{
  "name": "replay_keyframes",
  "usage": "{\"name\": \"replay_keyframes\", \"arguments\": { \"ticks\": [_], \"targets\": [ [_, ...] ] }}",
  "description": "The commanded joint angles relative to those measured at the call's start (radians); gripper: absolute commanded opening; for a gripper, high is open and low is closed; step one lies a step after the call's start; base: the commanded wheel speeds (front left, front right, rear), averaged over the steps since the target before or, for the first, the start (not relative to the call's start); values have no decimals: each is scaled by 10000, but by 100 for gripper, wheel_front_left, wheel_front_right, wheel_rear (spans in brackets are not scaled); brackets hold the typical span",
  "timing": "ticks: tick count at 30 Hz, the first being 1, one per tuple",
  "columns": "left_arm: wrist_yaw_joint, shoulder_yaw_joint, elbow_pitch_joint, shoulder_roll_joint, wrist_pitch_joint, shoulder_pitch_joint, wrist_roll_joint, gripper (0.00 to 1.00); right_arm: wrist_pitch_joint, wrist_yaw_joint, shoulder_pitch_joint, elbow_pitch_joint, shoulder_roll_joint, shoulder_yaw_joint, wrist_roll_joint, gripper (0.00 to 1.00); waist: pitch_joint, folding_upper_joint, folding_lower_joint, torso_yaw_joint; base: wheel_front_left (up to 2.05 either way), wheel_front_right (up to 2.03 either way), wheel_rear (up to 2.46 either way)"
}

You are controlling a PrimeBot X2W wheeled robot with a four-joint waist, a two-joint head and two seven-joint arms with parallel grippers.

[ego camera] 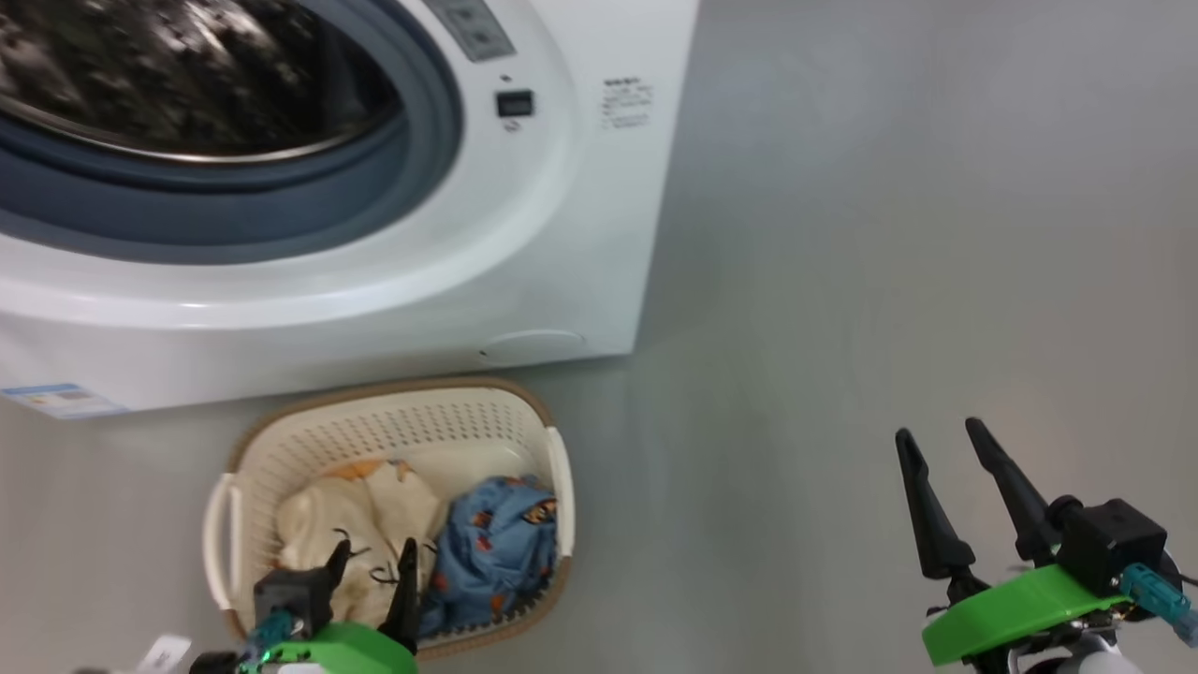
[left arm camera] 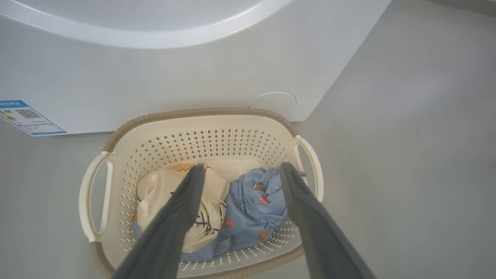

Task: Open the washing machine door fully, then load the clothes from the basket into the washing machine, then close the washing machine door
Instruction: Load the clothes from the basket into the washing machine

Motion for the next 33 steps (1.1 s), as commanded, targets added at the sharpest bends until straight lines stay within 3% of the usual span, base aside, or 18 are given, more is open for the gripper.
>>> {"name": "replay_keyframes", "arguments": {
  "ticks": [1,16,33],
  "targets": [
    [-118,189,222,182,35,-441,95,100,-148,16,-255,-271,-79,200,20,100,968,0,0,-856,0,0,0],
    [-615,-666,3966,1003,192,-3059,697,100,-762,16,-1114,343,71,505,283,100,2832,0,0,-2450,0,0,0],
    [-825,-1432,6351,1608,1138,-5107,618,100,-989,16,-1754,866,268,944,698,100,4288,0,0,-3513,0,0,0]
  ]
}}
